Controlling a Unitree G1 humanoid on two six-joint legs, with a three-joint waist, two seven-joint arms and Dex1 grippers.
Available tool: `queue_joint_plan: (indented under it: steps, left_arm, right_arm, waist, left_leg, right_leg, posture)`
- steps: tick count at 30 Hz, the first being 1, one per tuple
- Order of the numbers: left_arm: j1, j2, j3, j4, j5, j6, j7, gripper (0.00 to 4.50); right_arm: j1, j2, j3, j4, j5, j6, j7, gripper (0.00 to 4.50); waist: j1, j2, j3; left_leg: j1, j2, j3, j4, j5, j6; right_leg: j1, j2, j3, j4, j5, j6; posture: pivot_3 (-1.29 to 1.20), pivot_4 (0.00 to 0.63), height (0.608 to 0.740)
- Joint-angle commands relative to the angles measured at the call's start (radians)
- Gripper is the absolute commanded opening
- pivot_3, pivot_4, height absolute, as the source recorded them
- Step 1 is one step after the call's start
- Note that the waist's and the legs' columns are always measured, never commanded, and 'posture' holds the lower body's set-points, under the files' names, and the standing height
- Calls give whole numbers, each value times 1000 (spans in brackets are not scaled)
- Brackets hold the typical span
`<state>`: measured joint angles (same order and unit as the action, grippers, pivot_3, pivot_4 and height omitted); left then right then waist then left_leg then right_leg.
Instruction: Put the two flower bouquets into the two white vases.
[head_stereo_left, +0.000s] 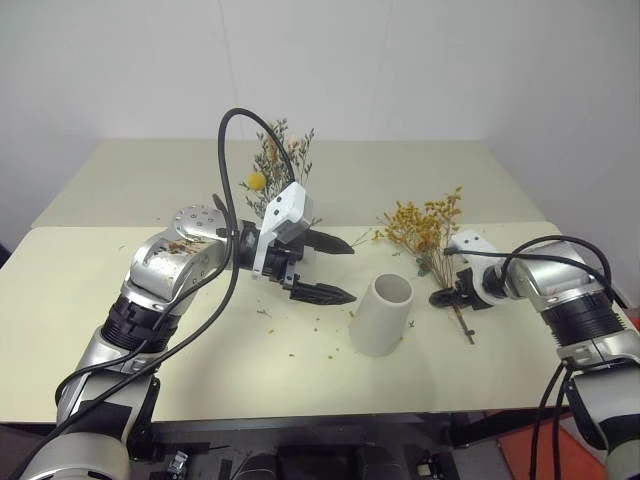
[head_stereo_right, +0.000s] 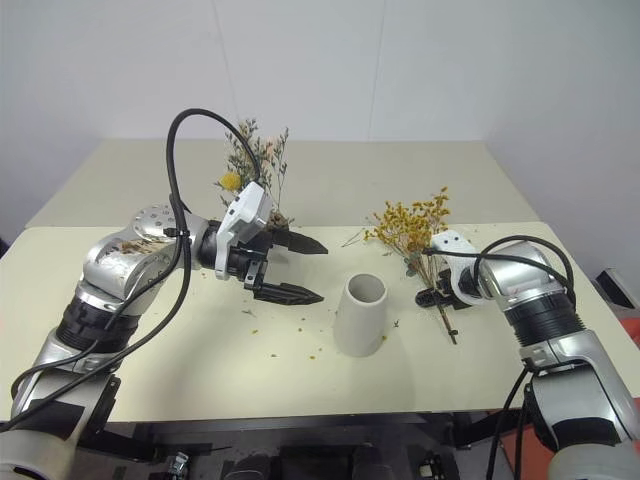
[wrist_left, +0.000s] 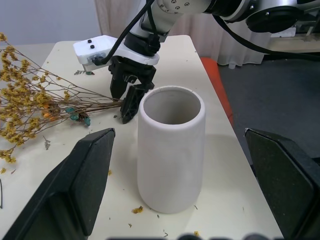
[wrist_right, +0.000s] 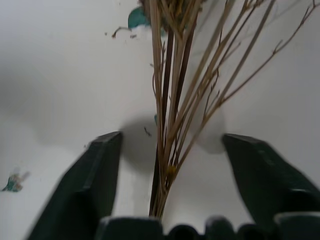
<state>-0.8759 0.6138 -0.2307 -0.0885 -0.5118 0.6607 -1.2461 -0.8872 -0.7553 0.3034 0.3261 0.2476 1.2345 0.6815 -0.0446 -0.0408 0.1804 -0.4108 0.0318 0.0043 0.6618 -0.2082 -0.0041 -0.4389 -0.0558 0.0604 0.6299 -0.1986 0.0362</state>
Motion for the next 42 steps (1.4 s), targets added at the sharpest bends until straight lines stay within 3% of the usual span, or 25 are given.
queue_joint_plan:
  steps: [1, 7, 8, 13, 18, 20, 22, 30, 42]
  left_arm:
    - [-3, 10, 25, -24, 3, -2, 6, 4500]
    - [-8, 9, 24, -15, 6, -8, 5, 4500]
    - [-10, 8, 24, -11, 7, -10, 5, 4500]
    - [-10, 9, 24, 4, 14, -21, 3, 4500]
    - [-17, 8, 21, 21, 25, -38, -10, 4500]
    - [-23, 5, 20, 27, 27, -42, -16, 4500]
    - [-26, 1, 20, 30, 25, -46, -28, 4500]
    - [-21, -5, 10, 29, 22, -51, -72, 4500]
    - [-31, -40, -3, 81, 59, -86, -95, 4500]
  right_arm:
    - [-16, 24, -56, 6, -19, -41, -24, 2243]
    - [-2, 37, -121, -7, -12, -18, -40, 151]
    - [1, 47, -169, -11, -3, -12, -63, 39]
    - [50, 119, -444, -119, 54, -61, -178, 39]
    - [151, 261, -693, -347, 147, -334, -253, 39]
    - [171, 336, -782, -425, 232, -444, -248, 39]
    - [175, 363, -826, -488, 347, -434, -204, 39]
    - [200, 391, -822, -693, 729, -356, -166, 39]
    - [388, 363, -609, -814, 754, -405, -137, 39]
  waist:
    - [-1, 0, 0]
    - [1, 0, 0]
    - [1, 0, 0]
    - [2, 0, 0]
    - [1, 0, 0]
    - [0, 0, 0]
    - [1, 0, 0]
    - [0, 1, 0]
    - [1, 1, 0]
  left_leg:
    - [0, 0, 0, 0, 0, 0]
    - [0, 0, 0, 0, 0, 0]
    - [-1, 0, 0, 0, 0, 0]
    - [0, 0, 0, 0, 0, 0]
    - [-1, 0, -1, 0, 0, 0]
    - [-1, 0, 0, 0, 0, 0]
    - [0, 0, -1, 0, 0, 0]
    - [0, 0, -1, 0, 0, 0]
    - [0, 0, -1, 0, 0, 0]
  right_leg:
    - [0, 0, 0, 0, 0, 0]
    - [0, 0, 0, 0, 0, -1]
    - [0, 0, 0, 0, 1, -1]
    - [0, 0, 0, 0, 1, -1]
    - [0, 0, 0, 0, 1, -1]
    - [0, 0, 0, 1, 1, 0]
    - [0, 0, 0, 1, 1, 0]
    - [0, 0, 0, 1, 1, -1]
    - [1, 0, 0, 1, 0, 0]
  posture:
    - [0, 150, 740]
    - [0, 150, 740]
    - [0, 150, 740]
    - [0, 150, 740]
    - [0, 150, 740]
    - [0, 150, 740]
    - [0, 150, 740]
    - [0, 150, 740]
    - [0, 150, 740]
